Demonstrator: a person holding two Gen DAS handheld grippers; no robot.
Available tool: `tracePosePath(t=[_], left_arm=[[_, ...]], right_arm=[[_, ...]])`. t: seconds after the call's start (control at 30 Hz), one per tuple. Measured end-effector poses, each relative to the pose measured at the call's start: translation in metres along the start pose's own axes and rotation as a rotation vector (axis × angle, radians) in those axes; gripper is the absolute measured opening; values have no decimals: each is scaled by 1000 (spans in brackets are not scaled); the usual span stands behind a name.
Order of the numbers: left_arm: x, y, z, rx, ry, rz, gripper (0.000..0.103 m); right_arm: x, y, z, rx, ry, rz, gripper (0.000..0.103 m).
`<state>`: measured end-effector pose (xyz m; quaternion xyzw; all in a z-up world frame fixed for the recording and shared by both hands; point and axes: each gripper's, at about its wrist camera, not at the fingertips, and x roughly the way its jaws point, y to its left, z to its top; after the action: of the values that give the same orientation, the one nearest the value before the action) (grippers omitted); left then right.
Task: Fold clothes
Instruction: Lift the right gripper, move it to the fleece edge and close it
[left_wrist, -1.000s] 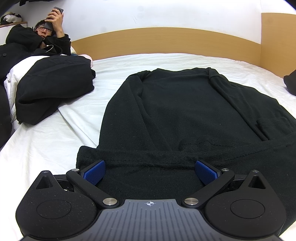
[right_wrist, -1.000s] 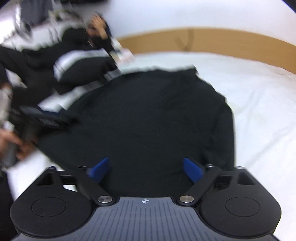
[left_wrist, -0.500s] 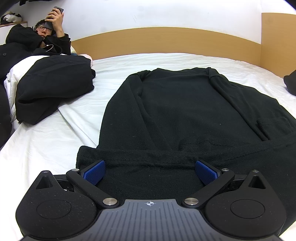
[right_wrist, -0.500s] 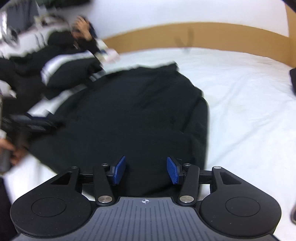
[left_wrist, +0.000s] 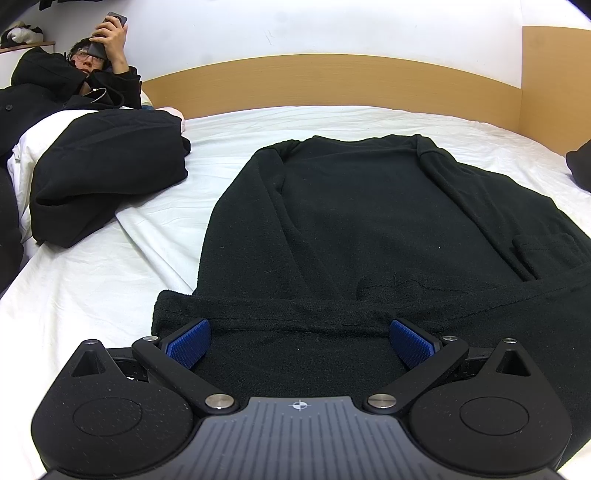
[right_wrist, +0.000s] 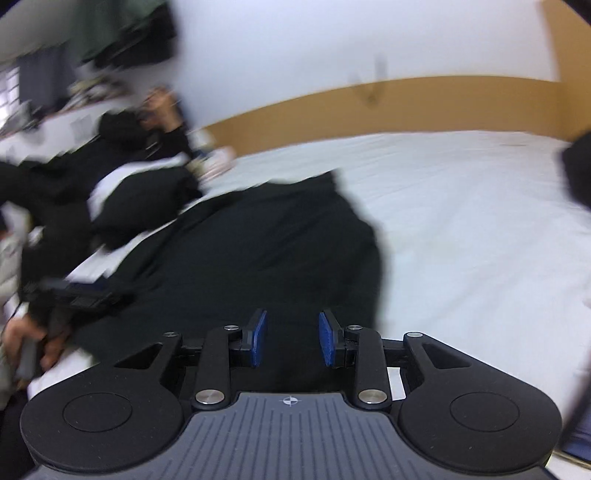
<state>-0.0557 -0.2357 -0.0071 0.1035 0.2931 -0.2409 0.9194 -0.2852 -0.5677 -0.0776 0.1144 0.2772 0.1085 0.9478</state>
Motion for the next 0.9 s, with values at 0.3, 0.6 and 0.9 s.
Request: tracePosePath(t=[0.3, 0.6, 0.9], left_arm=[[0, 0, 0, 1, -1, 3, 103], [0, 1, -1, 4, -3, 5, 103], [-1, 1, -1, 1, -2, 2, 103]], right_arm=[[-34, 9, -29, -169, 24, -183, 31], [-40, 24, -49, -267, 20, -252, 28], [-21, 32, -48, -276, 57, -296, 10]])
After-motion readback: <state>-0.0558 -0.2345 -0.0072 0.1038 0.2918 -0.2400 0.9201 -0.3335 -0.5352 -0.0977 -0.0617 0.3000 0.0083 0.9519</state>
